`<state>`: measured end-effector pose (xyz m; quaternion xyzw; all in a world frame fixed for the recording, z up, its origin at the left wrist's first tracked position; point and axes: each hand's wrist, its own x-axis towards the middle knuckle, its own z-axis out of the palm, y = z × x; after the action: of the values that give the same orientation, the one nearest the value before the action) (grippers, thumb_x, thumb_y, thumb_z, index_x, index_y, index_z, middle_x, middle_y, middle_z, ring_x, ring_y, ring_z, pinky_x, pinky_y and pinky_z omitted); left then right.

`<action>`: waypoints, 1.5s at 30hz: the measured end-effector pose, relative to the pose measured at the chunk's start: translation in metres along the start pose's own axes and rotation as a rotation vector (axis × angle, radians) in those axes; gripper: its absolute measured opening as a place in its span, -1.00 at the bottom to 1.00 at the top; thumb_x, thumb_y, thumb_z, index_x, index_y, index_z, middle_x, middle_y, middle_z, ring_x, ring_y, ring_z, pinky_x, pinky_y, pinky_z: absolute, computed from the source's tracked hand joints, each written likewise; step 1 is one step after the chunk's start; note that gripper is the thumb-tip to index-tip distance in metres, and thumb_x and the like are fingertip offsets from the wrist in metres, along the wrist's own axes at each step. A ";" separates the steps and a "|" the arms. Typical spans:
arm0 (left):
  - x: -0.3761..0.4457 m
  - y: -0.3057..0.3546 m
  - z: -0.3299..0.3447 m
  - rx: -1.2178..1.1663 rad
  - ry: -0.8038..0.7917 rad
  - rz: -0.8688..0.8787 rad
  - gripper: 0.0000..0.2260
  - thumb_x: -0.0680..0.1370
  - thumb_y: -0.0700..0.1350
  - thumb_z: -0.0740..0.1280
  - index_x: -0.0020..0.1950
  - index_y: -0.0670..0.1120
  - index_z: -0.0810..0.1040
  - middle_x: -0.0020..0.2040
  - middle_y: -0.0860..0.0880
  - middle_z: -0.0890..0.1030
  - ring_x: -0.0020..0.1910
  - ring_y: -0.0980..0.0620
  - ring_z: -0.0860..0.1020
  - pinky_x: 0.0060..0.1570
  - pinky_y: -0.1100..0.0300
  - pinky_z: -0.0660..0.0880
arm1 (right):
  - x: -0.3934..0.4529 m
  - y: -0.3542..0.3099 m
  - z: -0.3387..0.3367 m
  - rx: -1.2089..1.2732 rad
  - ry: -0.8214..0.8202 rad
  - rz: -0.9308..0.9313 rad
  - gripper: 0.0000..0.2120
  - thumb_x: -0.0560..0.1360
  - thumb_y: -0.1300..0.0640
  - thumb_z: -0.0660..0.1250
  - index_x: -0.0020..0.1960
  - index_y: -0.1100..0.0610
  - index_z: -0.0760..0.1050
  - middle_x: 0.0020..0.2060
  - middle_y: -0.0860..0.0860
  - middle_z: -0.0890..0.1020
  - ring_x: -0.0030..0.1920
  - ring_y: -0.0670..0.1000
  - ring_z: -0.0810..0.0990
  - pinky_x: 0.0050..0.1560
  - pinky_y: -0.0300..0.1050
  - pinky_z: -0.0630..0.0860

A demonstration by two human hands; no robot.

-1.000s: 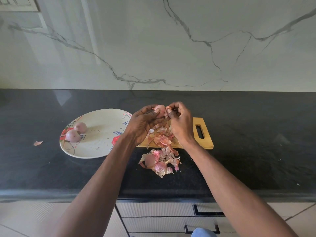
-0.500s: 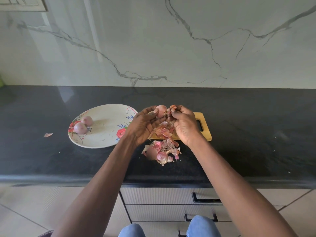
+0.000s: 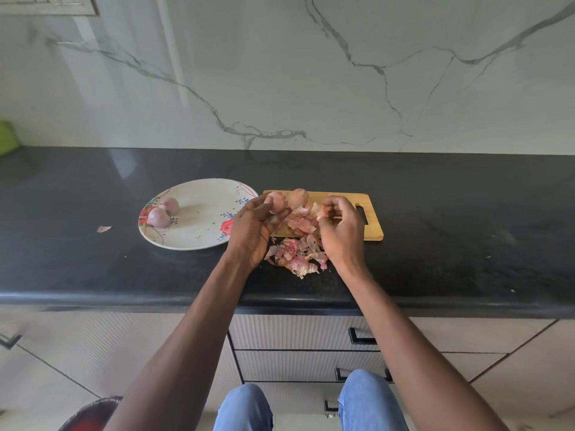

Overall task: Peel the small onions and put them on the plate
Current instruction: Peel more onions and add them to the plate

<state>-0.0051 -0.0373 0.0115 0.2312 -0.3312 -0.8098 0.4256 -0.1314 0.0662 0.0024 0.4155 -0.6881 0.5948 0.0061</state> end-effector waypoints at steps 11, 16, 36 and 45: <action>-0.012 -0.004 0.005 0.225 -0.202 0.054 -0.72 0.49 -0.32 0.42 0.19 -0.27 0.54 0.06 -0.22 0.69 0.04 -0.17 0.68 0.12 0.02 0.64 | 0.005 0.001 0.006 0.088 -0.082 -0.042 -0.78 0.49 0.23 0.49 0.13 0.18 0.68 0.04 0.01 0.72 0.10 -0.07 0.66 0.19 -0.02 0.59; -0.013 -0.006 0.006 0.288 -0.206 0.088 -0.65 0.40 -0.26 0.49 0.15 -0.25 0.56 0.12 -0.27 0.68 0.07 -0.21 0.67 0.13 -0.02 0.63 | 0.002 -0.002 0.009 0.043 -0.032 -0.020 -0.94 0.51 0.25 0.46 -0.02 0.17 0.68 -0.11 0.00 0.71 -0.05 -0.04 0.67 0.04 0.00 0.63; -0.013 -0.003 0.006 0.171 -0.145 0.028 -0.74 0.43 -0.31 0.46 0.09 -0.23 0.53 -0.08 -0.25 0.70 -0.16 -0.10 0.71 0.02 0.02 0.66 | 0.001 -0.005 0.007 0.108 -0.087 0.070 -0.70 0.43 0.06 0.56 0.10 0.17 0.69 -0.01 -0.01 0.72 0.04 -0.06 0.66 0.09 -0.18 0.58; -0.011 -0.005 0.006 0.182 -0.164 0.009 -0.72 0.44 -0.28 0.45 0.11 -0.25 0.51 -0.01 -0.28 0.70 0.01 -0.21 0.69 0.10 -0.08 0.62 | 0.001 -0.008 0.010 0.044 -0.051 0.058 -0.91 0.59 0.23 0.36 -0.04 0.18 0.64 -0.20 -0.09 0.65 -0.17 -0.24 0.60 -0.17 -0.44 0.48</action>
<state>-0.0057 -0.0235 0.0129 0.2003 -0.4379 -0.7908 0.3778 -0.1224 0.0583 0.0070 0.4107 -0.6865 0.5989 -0.0378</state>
